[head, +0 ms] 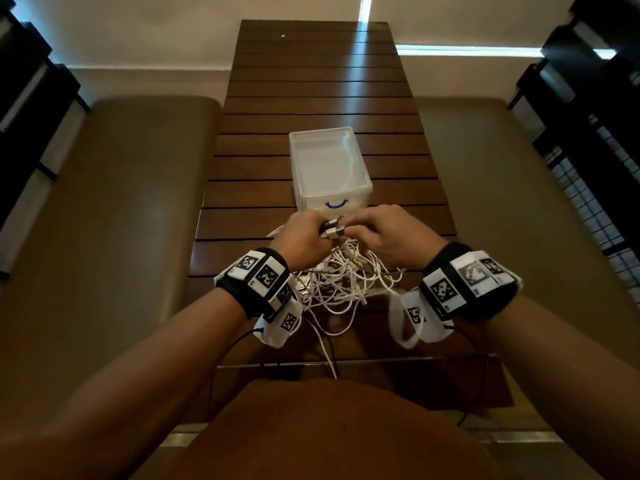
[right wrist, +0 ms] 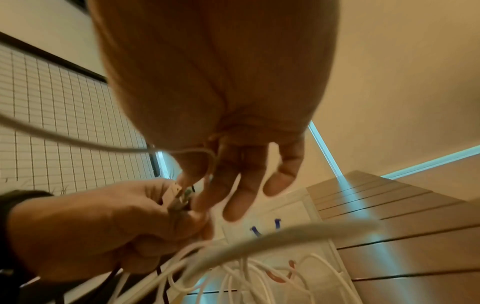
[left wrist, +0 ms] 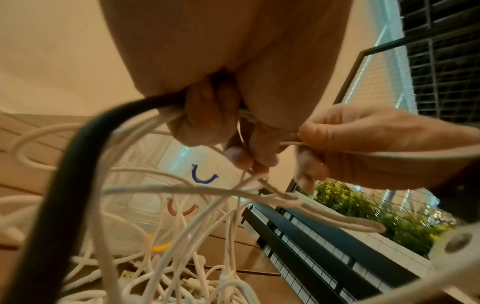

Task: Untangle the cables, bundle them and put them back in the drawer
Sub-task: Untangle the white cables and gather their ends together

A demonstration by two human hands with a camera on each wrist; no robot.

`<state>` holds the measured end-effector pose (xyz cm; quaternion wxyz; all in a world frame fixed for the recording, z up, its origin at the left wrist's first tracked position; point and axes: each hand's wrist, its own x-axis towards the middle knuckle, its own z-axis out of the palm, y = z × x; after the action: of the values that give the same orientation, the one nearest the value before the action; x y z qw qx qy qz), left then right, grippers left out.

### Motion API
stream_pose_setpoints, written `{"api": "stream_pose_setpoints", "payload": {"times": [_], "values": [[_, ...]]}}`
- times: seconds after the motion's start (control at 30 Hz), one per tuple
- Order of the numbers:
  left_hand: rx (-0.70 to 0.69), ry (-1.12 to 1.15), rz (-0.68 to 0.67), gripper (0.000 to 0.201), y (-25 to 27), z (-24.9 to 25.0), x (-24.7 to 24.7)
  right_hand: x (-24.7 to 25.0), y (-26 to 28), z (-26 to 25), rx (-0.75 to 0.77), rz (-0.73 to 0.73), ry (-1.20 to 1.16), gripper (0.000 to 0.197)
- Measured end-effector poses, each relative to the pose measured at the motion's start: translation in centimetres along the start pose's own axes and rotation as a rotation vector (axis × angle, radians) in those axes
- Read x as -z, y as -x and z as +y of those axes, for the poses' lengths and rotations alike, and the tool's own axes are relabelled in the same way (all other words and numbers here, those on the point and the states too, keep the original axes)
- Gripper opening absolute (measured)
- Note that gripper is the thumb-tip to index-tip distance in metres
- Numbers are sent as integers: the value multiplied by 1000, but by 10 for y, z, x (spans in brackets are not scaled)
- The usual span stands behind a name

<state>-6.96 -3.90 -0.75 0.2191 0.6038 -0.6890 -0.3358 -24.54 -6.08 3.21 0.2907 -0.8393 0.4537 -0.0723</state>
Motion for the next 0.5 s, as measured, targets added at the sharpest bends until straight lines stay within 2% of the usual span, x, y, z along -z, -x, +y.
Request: {"api": "stream_pose_setpoints", "payload": {"times": [0.13, 0.23, 0.33, 0.4, 0.43, 0.47, 0.5], "values": [[23, 97, -28, 5, 1, -5, -2, -2, -3, 5, 45, 169, 70, 19], [35, 121, -55, 17, -2, -6, -6, 6, -3, 2, 130, 372, -103, 17], [98, 126, -38, 9, -5, -12, -9, 19, -2, 3, 171, 493, -180, 17], [112, 53, -91, 2, -5, -15, -11, 32, 0, 9, 133, 631, -293, 15], [123, 18, -112, 5, -4, -19, -12, 41, 1, 11, 108, 703, -360, 14], [146, 15, -114, 7, -1, -22, -12, 50, 3, 14, 87, 730, -392, 13], [164, 41, -98, 10, 0, -26, -12, 58, 6, 16, 53, 688, -371, 13]]}}
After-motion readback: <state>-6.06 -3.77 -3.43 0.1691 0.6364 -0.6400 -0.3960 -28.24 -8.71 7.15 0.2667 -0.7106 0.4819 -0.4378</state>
